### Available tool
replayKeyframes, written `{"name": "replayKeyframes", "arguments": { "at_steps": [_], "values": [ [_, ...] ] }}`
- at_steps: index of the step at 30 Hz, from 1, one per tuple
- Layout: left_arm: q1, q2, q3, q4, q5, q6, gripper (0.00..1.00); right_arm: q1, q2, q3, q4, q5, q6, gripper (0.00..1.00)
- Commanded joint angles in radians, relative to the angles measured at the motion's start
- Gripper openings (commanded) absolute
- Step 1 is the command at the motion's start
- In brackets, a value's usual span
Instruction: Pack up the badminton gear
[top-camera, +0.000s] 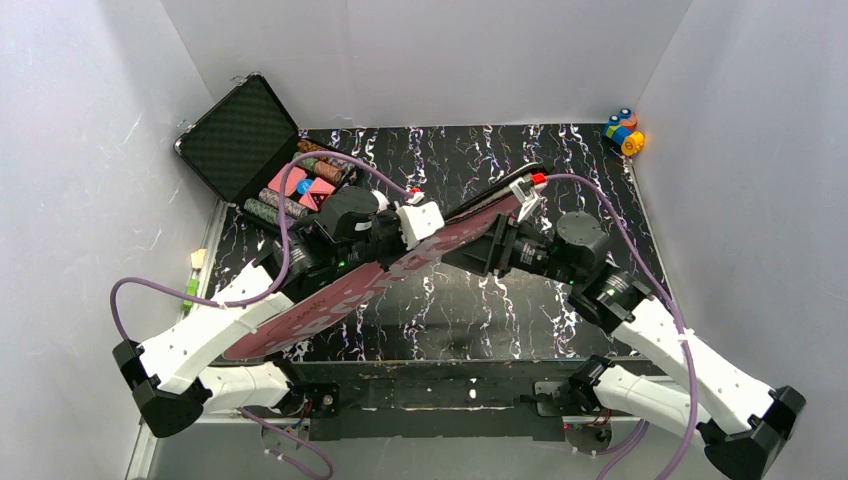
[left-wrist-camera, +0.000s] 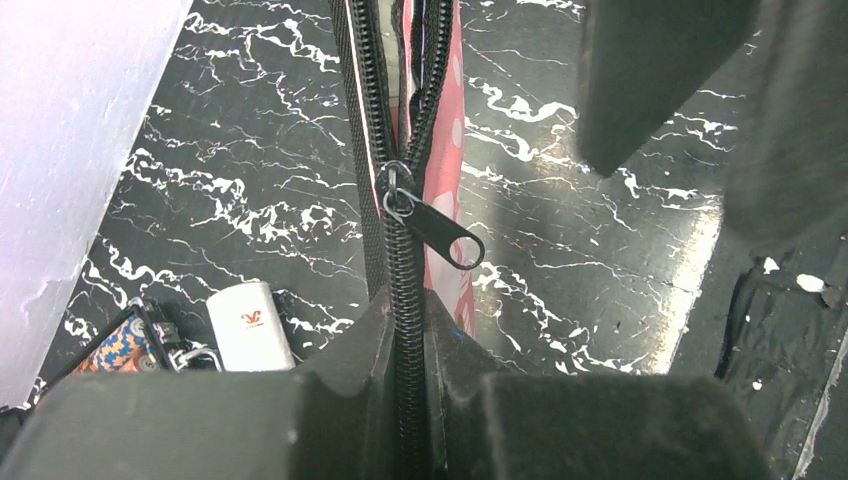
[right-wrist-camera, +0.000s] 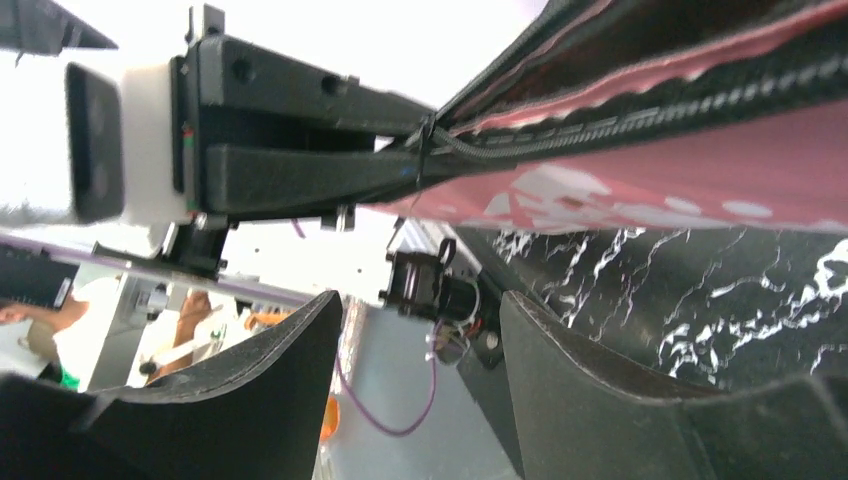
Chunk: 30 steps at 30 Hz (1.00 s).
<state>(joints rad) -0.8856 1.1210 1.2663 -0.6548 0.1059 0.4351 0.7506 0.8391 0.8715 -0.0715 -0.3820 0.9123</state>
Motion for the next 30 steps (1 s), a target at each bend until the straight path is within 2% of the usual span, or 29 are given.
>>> {"name": "replayKeyframes", "arguments": {
  "at_steps": [1,7,18,30],
  "values": [
    [-0.001,-0.017,0.007,0.114,-0.053,-0.033,0.0,0.033,0.054,-0.045,0.283,0.177,0.063,0.68],
    [0.0,-0.021,-0.007,0.132,-0.064,-0.043,0.0,0.058,0.12,-0.039,0.354,0.271,0.057,0.65],
    [0.0,-0.024,-0.016,0.135,-0.062,-0.054,0.0,0.059,0.209,-0.013,0.442,0.255,0.071,0.59],
    [0.0,-0.027,-0.026,0.134,-0.057,-0.048,0.0,0.066,0.248,0.018,0.447,0.244,0.098,0.22]
  ]
}}
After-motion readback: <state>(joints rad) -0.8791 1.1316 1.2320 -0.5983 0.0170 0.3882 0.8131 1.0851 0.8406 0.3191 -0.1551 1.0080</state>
